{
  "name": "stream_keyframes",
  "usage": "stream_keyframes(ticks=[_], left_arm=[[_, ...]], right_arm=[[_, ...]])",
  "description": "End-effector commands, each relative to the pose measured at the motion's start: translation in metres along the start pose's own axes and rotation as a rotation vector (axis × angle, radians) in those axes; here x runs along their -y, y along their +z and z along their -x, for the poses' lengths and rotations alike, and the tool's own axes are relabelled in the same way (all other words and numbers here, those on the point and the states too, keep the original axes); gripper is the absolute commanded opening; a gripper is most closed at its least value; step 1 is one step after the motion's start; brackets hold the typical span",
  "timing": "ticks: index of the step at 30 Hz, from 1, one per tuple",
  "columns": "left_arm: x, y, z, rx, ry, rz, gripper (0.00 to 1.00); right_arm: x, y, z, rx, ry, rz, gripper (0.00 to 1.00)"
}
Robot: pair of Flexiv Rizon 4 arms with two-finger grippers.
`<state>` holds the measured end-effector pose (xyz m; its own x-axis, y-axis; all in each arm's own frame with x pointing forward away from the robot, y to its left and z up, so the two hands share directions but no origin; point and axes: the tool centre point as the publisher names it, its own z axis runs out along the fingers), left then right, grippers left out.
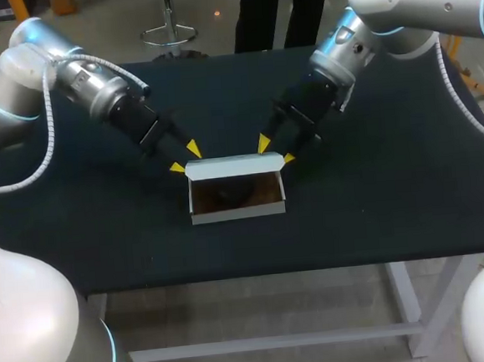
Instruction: Assemble the packaging by folding the flat box into shape, placing the metal phone stand inside, and closing the box properly
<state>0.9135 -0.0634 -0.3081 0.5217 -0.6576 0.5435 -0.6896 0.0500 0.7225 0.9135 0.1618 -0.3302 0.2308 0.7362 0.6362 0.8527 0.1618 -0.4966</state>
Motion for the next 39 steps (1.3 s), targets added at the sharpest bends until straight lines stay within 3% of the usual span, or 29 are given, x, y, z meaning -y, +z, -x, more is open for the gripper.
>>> stream_keyframes(ticks=[1,15,23,35,39], left_arm=[[-0.0056,0.0057,0.0019,-0.039,0.002,-0.028,0.4],[-0.0082,0.0098,0.0009,-0.07,0.017,-0.036,0.34],[-0.0088,0.0121,0.0015,-0.075,0.019,-0.037,0.12],[-0.008,0.0127,0.002,-0.059,0.021,-0.034,0.2],[-0.0078,0.0126,0.0025,-0.056,0.024,-0.033,0.2]], right_arm=[[-0.004,0.0011,-0.0023,-0.001,-0.002,-0.011,0.53],[-0.0037,0.0015,-0.003,0.002,-0.002,-0.012,0.54],[-0.0034,0.0021,-0.0034,0.003,-0.004,-0.012,0.53],[-0.0024,0.0021,-0.0029,0.004,-0.007,-0.012,0.54],[-0.0019,0.0022,-0.0029,0.003,-0.009,-0.011,0.5]])
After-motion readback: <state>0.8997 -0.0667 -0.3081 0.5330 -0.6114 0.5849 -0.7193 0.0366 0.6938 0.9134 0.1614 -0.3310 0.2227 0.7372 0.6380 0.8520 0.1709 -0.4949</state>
